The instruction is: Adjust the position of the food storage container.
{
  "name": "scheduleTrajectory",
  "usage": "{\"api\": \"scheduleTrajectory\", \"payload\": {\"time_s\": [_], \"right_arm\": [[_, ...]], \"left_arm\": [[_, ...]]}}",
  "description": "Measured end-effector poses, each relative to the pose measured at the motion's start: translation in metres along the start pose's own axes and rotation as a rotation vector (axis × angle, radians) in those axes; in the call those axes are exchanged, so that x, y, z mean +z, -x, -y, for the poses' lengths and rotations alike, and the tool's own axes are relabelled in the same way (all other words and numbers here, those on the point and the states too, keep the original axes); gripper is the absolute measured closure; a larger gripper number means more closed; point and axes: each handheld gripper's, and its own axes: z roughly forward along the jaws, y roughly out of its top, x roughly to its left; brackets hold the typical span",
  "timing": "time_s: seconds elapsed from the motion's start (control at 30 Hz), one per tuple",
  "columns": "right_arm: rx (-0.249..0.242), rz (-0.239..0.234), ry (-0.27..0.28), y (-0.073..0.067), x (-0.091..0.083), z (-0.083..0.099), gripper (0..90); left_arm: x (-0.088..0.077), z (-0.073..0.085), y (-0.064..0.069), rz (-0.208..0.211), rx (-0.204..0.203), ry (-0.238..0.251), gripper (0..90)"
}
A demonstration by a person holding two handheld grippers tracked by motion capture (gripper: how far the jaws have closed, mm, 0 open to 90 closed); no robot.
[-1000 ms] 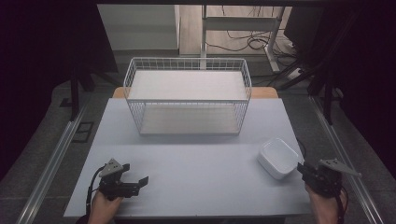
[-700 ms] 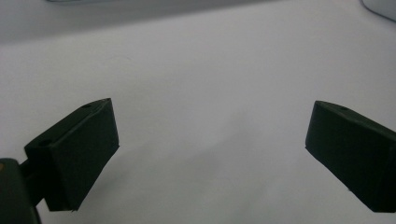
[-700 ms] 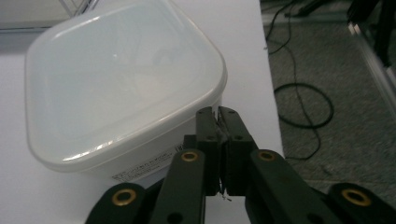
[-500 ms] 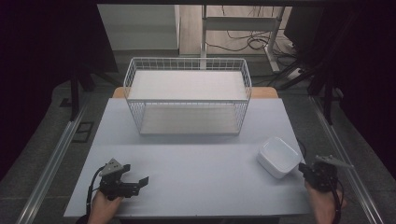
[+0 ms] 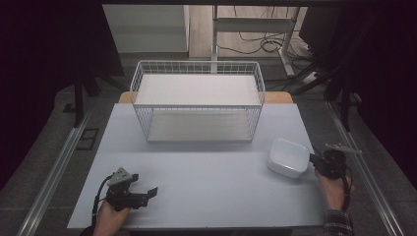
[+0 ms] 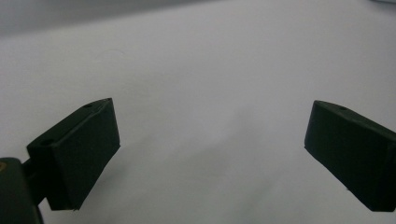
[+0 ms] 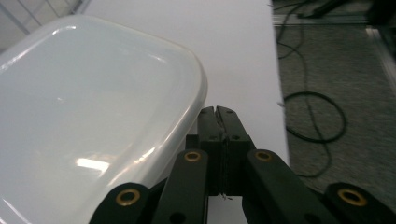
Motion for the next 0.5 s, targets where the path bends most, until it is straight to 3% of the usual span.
{"api": "scheduleTrajectory", "payload": {"time_s": [0.07, 0.13, 0.17, 0.33, 0.37, 0.5], "right_arm": [[-0.016, -0.049, -0.008, -0.003, 0.010, -0.005, 88.8], [-0.021, -0.060, -0.008, -0.006, 0.012, -0.006, 88.8], [-0.041, -0.095, -0.009, -0.013, 0.016, -0.008, 88.9], [-0.075, -0.144, -0.013, -0.029, 0.019, -0.011, 88.8], [-0.100, -0.171, -0.019, -0.040, 0.021, -0.011, 88.8], [-0.134, -0.202, -0.034, -0.057, 0.025, -0.012, 88.7]], "left_arm": [[0.000, 0.000, 0.000, -0.001, 0.001, -0.002, 3.0], [0.000, 0.000, 0.000, -0.001, 0.001, -0.002, 3.0], [0.000, 0.000, 0.000, 0.000, 0.001, -0.003, 3.0], [0.001, 0.000, 0.001, 0.000, 0.003, -0.006, 3.3], [0.001, 0.000, 0.001, 0.003, 0.006, -0.011, 3.4], [0.001, -0.001, 0.002, 0.006, 0.009, -0.019, 4.0]]}}
